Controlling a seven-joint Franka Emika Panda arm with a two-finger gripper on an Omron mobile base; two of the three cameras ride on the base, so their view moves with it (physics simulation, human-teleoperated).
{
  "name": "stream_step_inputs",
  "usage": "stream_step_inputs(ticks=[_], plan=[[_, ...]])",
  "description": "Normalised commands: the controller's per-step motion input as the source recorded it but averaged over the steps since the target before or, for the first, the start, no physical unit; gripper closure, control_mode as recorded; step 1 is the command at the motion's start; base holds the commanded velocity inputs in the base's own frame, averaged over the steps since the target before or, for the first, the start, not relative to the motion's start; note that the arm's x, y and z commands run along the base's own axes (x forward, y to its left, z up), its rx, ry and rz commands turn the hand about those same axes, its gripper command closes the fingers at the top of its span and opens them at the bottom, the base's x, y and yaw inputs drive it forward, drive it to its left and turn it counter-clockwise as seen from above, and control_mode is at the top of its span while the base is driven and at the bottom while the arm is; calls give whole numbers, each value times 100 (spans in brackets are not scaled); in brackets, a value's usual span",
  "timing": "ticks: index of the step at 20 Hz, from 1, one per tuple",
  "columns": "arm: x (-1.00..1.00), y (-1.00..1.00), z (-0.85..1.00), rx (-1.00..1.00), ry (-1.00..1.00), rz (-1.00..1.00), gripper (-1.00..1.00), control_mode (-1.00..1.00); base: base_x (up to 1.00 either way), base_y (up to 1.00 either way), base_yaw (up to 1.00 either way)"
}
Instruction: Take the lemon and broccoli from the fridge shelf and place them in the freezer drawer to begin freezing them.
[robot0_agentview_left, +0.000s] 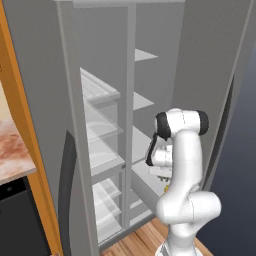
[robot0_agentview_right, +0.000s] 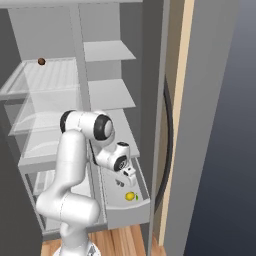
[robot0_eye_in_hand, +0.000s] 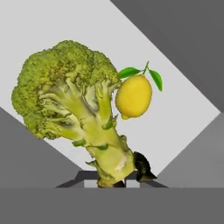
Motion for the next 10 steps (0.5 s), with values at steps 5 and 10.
stream_step_inputs(ticks=[5, 10], plan=[[44, -1, -57, 0, 0, 0, 100, -100, 0, 0, 0], [55, -4, -44, 0, 0, 0, 100, -100, 0, 0, 0]])
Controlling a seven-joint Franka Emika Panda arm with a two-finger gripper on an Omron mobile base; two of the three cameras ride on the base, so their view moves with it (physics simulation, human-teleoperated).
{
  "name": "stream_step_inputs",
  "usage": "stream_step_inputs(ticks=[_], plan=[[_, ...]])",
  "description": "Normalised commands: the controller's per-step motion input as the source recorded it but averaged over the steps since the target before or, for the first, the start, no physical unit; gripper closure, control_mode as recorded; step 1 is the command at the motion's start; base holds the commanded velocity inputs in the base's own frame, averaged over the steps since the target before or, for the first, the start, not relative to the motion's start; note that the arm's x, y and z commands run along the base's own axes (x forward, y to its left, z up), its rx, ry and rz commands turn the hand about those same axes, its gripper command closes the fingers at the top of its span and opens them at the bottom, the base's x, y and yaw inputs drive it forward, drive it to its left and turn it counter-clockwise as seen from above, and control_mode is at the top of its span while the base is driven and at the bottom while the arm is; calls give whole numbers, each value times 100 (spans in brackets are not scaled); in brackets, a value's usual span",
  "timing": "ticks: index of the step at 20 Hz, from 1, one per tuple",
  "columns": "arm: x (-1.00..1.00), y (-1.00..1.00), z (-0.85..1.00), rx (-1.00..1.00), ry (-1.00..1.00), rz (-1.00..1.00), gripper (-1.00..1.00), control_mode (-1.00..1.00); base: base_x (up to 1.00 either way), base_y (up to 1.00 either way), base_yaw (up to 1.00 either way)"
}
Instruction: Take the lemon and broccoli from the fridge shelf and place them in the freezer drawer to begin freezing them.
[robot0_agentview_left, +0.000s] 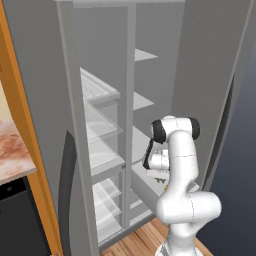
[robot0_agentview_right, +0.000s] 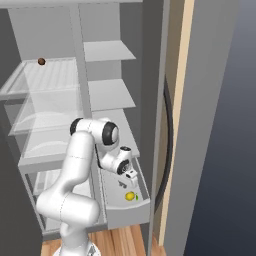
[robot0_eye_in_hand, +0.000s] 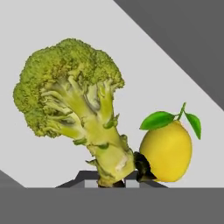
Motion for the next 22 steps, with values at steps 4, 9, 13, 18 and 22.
stream_step_inputs(ticks=[4, 9, 13, 18, 22], plan=[[51, -1, -43, 0, 0, 0, 100, -100, 0, 0, 0], [37, -4, -38, 0, 0, 0, -100, -100, 0, 0, 0], [16, -4, -5, 0, 0, 0, -100, -100, 0, 0, 0], [-4, 0, 15, 0, 0, 0, -100, -100, 0, 0, 0], [-31, 0, 48, 0, -1, 0, -100, -100, 0, 0, 0]])
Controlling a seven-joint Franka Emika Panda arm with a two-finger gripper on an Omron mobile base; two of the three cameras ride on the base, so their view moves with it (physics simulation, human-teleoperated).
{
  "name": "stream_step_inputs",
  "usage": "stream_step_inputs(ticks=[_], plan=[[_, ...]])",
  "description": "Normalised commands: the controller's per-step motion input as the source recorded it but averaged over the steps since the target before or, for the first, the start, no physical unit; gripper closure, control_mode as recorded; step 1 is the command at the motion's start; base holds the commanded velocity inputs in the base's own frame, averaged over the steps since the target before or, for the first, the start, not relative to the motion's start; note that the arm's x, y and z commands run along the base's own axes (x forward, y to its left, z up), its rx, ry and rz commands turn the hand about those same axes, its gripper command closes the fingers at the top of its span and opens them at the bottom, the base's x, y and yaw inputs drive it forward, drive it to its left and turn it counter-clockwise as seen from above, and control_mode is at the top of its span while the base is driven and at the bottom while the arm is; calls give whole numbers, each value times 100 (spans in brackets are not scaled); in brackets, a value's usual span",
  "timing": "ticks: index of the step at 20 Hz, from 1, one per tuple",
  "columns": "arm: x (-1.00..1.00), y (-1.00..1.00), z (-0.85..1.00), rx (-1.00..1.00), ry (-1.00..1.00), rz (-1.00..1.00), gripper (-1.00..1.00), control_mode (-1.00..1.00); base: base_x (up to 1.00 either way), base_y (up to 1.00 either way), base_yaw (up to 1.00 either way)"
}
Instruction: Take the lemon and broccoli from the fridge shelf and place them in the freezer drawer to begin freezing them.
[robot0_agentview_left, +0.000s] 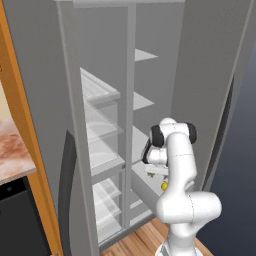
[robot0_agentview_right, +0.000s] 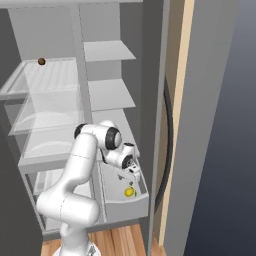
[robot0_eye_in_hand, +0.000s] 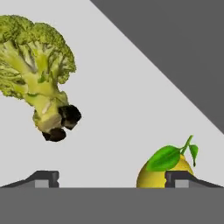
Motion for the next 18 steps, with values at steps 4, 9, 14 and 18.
stream_step_inputs(ticks=[4, 9, 14, 18], plan=[[-79, 0, 37, 0, -10, 0, -100, -100, 0, 0, 0], [-100, 0, 43, 0, -22, 0, -100, -100, 0, 0, 0], [-99, 0, 93, 0, -39, 0, -100, -100, 0, 0, 0], [-77, 3, 100, -2, -41, 0, -100, -100, 0, 0, 0]])
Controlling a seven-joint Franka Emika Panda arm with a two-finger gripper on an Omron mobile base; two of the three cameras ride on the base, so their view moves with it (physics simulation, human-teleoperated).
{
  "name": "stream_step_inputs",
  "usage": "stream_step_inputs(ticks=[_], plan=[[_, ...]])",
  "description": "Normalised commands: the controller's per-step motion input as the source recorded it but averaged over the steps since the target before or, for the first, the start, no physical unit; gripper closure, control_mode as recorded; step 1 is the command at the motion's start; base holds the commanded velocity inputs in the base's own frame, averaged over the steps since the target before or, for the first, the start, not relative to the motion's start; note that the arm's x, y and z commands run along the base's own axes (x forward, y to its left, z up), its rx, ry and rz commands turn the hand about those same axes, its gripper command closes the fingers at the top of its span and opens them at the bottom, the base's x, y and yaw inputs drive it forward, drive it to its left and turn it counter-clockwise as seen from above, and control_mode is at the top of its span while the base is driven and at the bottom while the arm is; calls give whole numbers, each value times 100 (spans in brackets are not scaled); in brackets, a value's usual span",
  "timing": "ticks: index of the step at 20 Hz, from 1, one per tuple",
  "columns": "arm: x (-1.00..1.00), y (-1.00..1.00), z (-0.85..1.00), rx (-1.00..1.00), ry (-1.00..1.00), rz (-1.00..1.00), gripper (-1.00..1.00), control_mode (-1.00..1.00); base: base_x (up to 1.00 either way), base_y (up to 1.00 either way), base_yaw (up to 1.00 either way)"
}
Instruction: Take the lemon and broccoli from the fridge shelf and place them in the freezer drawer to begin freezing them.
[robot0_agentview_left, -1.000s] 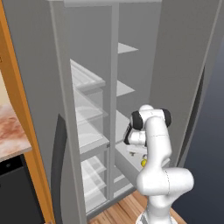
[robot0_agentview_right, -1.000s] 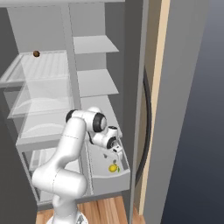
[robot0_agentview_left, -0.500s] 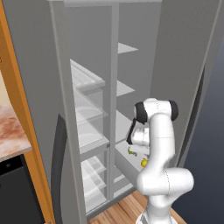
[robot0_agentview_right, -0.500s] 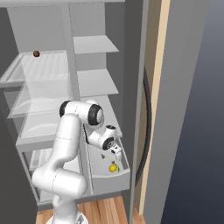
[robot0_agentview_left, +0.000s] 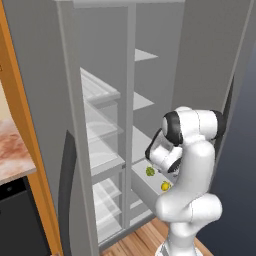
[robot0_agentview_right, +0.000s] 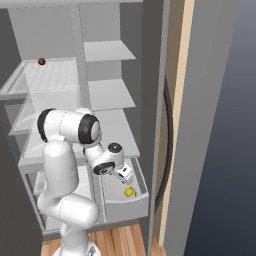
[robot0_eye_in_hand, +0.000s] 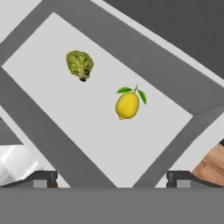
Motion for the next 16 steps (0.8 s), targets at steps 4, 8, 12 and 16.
stream_step_inputs(ticks=[4, 8, 12, 16], plan=[[-45, 19, 100, -7, -31, 0, -100, -100, 0, 0, 0], [-36, 3, 92, -8, -35, 0, -100, -100, 0, 0, 0], [3, 0, 0, 0, 2, 0, -100, -100, 0, 0, 0], [2, 0, 0, 0, 1, 0, -100, -100, 0, 0, 0]])
